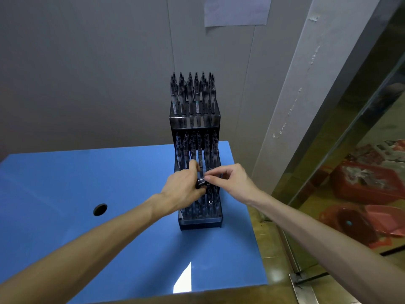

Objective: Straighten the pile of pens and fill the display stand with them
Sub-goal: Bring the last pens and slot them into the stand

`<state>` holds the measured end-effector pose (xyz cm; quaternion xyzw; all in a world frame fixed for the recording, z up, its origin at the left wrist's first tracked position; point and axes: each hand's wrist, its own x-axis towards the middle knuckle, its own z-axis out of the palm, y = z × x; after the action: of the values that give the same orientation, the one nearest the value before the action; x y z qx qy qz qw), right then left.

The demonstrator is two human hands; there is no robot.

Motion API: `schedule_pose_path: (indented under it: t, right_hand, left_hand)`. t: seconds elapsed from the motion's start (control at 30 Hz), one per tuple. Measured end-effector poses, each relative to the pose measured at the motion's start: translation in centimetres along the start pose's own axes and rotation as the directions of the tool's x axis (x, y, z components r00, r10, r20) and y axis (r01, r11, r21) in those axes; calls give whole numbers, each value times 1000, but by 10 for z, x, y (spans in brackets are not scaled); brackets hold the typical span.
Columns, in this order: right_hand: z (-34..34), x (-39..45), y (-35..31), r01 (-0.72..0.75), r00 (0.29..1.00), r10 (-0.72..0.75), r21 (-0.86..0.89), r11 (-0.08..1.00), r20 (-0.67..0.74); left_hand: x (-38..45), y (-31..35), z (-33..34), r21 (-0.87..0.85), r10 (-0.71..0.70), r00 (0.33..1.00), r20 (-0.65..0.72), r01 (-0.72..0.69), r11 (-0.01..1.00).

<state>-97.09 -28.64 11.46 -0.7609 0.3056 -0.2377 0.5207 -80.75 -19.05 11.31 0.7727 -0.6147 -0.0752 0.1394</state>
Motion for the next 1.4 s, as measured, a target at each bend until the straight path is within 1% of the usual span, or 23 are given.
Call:
schedule_pose_path:
  t: [0.07, 0.17, 0.33, 0.5, 0.63, 0.77, 0.87, 0.93, 1.0, 1.1, 1.17, 1.23, 1.3, 1.4]
  right_hand:
    - [-2, -1, 4, -24, 1000, 24, 32, 999, 6]
    - [-5, -3, 8, -50, 999, 50, -1, 999, 22]
    - [-18, -1, 16, -74, 995, 76, 32, 997, -66]
    - [-32, -2, 15, -35, 986, 27, -43, 998, -165]
    - [-44, -3, 12, -11, 978, 18, 36, 999, -207]
    - [-56, -9, 5, 46, 963, -29, 56, 997, -269]
    - [-57, -9, 0, 99, 956, -83, 42, 994, -280]
    - [-51, -7, -2, 123, 956, -125, -24, 992, -264]
    - [-43, -6, 0, 142, 956, -172, -140, 980, -237]
    - [-31, -6, 7, 177, 956, -239, -320, 931, -167]
    - [-24, -6, 13, 185, 962, -250, -408, 894, -112]
    - [-17, -6, 18, 181, 969, -239, -464, 867, -68]
    - [-11, -7, 20, 177, 969, -239, -489, 854, -67]
    - [-7, -7, 18, 204, 957, -282, -545, 813, -64]
  left_hand:
    - [1, 0, 1, 36, 7, 1000, 8, -7, 999]
    - [-2, -5, 1, 86, 32, 999, -7, -31, 996]
    - [-12, -16, -3, 125, 76, 997, -33, -72, 990]
    - [-24, -24, 1, 139, 100, 993, -70, -89, 986]
    - [-31, -33, 5, 110, 114, 991, -67, -106, 988]
    - [-34, -42, 10, 104, 103, 993, -55, -97, 990]
    - [-35, -46, 11, 93, 89, 995, -46, -84, 992]
    - [-35, -47, 11, 76, 68, 997, -42, -65, 995]
    - [-35, -47, 12, 50, 53, 998, -39, -51, 997]
    - [-37, -48, 14, 17, 43, 999, -32, -43, 999]
    - [-38, -50, 15, -1, 32, 999, -25, -32, 999]
    - [-39, -52, 17, -16, 29, 999, -24, -29, 999]
    - [-38, -53, 18, -28, 23, 999, -24, -24, 999]
    - [-36, -54, 19, -34, 25, 999, -30, -26, 999]
